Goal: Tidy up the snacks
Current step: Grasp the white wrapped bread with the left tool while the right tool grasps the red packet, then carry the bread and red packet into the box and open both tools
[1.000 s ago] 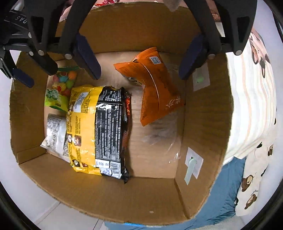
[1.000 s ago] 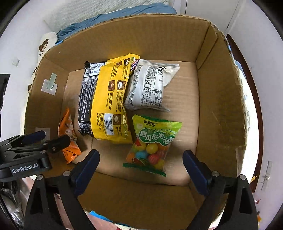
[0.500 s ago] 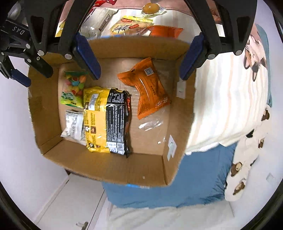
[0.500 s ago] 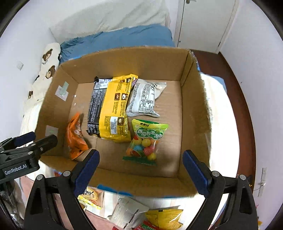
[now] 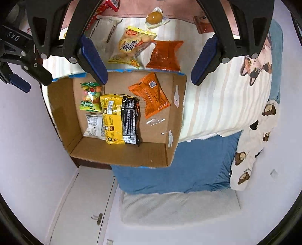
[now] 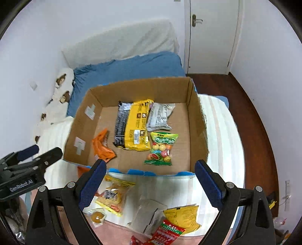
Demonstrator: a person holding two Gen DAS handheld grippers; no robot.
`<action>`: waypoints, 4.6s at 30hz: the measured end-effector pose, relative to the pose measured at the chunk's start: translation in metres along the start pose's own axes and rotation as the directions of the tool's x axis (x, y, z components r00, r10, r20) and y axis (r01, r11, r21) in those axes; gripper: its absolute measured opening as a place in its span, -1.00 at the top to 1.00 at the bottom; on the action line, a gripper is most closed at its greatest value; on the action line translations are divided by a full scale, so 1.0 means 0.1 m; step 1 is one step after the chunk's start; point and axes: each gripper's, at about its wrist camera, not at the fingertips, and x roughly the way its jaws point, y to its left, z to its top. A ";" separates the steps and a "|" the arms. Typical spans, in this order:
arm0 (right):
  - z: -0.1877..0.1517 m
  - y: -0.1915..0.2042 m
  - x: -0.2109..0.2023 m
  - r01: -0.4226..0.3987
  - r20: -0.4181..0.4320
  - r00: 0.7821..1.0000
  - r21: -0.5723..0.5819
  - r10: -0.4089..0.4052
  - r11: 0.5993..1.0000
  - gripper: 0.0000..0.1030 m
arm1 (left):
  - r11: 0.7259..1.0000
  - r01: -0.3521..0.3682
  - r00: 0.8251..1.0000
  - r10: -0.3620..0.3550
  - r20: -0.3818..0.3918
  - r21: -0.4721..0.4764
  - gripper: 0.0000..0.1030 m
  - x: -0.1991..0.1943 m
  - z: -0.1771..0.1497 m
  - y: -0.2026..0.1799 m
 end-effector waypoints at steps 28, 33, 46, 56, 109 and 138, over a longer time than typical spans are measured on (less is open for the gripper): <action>-2.00 -0.70 0.96 -0.007 -0.292 0.949 0.359 0.120 0.933 -0.54 | 0.999 0.037 0.941 -0.024 -0.337 0.031 -0.76 0.95 -1.52 -0.31; -2.19 -0.66 1.32 0.053 -0.333 0.941 0.319 0.060 0.946 -0.18 | 0.993 0.055 0.925 -0.011 -0.381 0.105 -0.76 1.20 -1.49 -0.70; -2.56 -1.33 1.08 0.033 -0.359 0.923 0.429 0.137 0.903 -0.23 | 0.953 0.181 0.872 -0.042 -0.488 0.241 -0.10 1.80 -1.55 -1.70; -2.73 -1.12 1.19 0.105 -0.360 0.932 0.377 0.041 0.920 -0.17 | 0.993 0.041 0.865 0.020 -0.502 0.109 -0.09 1.57 -2.05 -1.01; -3.21 -0.80 1.00 -0.050 -0.476 0.865 0.231 0.158 0.972 0.10 | 0.989 0.126 0.798 -0.147 -0.585 -0.078 -0.10 1.58 -2.28 -0.24; -0.67 -0.60 -0.25 -0.270 -0.043 0.960 0.135 0.278 0.953 0.13 | 0.972 0.234 0.961 -0.227 -0.158 0.030 -0.10 -0.17 -0.21 -0.29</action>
